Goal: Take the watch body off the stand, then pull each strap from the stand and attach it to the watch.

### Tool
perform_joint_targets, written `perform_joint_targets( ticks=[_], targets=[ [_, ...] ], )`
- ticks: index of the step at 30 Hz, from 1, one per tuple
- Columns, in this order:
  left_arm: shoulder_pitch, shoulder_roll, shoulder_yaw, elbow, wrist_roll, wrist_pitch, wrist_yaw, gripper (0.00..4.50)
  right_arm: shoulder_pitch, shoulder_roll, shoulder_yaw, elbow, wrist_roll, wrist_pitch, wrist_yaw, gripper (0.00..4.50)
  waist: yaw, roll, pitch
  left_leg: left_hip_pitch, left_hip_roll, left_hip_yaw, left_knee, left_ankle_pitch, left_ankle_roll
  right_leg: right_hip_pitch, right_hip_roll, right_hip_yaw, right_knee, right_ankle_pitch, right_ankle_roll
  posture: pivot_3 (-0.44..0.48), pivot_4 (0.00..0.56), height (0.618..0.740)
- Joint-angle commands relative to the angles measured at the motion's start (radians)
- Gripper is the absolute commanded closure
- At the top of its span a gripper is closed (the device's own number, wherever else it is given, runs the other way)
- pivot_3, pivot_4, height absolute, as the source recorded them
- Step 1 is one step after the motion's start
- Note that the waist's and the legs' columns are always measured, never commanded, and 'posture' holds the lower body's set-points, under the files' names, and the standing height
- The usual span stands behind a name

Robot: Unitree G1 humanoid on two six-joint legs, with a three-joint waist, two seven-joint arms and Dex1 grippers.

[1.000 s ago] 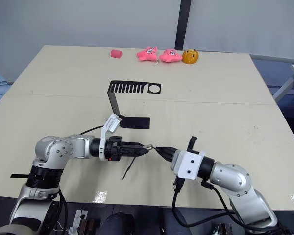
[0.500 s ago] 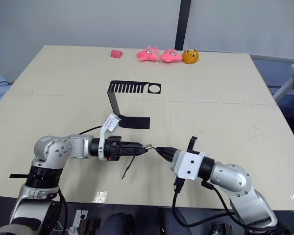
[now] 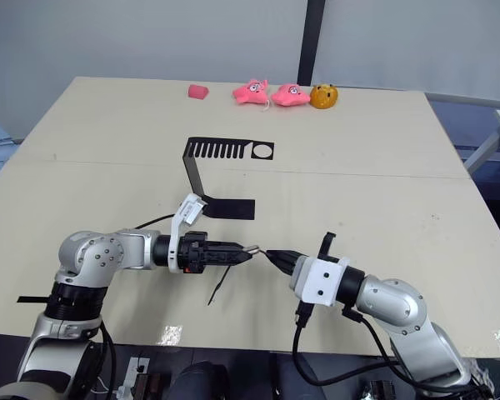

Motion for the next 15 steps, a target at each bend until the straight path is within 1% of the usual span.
perform_joint_targets(
  ticks=[1, 15],
  targets=[
    [-0.017, -0.004, 0.007, -0.031, -0.027, 0.002, -0.007, 2.92, -0.01, 0.01, -0.001, -0.008, 0.005, -0.019, -0.01, 4.5, 0.0, 0.0, 0.0, 0.0, 0.0, 0.0, 0.0, 0.0, 0.0, 0.0, 0.0, 0.0, 0.0, 0.0, 0.0, 0.0, 0.15, 0.74],
    [-0.015, -0.015, 0.014, -0.035, -0.031, 0.008, 0.005, 2.92, -0.016, 0.012, 0.004, -0.003, 0.002, -0.016, -0.008, 4.5, 0.0, 0.0, 0.0, 0.0, 0.0, 0.0, 0.0, 0.0, 0.0, 0.0, 0.0, 0.0, 0.0, 0.0, 0.0, 0.0, 0.15, 0.74]
  ],
)
